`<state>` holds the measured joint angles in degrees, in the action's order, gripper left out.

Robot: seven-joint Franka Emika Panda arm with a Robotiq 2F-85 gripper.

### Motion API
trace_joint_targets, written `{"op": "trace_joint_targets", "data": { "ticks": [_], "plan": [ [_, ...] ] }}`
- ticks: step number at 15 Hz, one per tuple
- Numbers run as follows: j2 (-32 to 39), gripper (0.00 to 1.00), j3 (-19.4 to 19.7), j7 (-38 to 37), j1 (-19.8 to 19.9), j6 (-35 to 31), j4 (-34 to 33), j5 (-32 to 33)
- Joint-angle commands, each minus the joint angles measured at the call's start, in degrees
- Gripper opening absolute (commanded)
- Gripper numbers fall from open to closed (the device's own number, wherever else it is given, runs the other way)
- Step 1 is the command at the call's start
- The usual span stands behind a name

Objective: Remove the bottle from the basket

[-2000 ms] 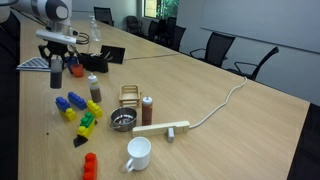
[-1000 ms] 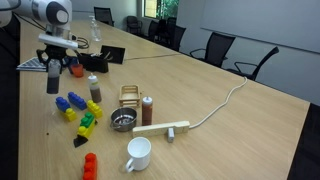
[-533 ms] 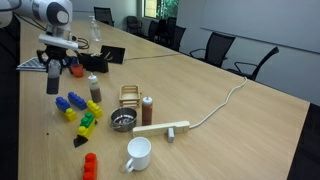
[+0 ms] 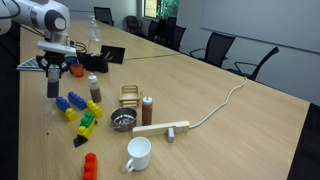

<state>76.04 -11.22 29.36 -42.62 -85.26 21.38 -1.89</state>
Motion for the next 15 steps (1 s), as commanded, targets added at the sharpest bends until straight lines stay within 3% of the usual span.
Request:
{"op": "trace_joint_targets", "data": {
  "ticks": [1,8,15],
  "plan": [
    [0.81,0.27,0.98,-0.61,-0.73,-2.43,-1.03,1.14],
    [0.78,0.27,3.85,-3.92,-2.19,-5.88,-0.61,4.79],
    [0.40,0.27,3.93,-7.99,-2.20,-8.05,0.16,4.48]
  ]
}}
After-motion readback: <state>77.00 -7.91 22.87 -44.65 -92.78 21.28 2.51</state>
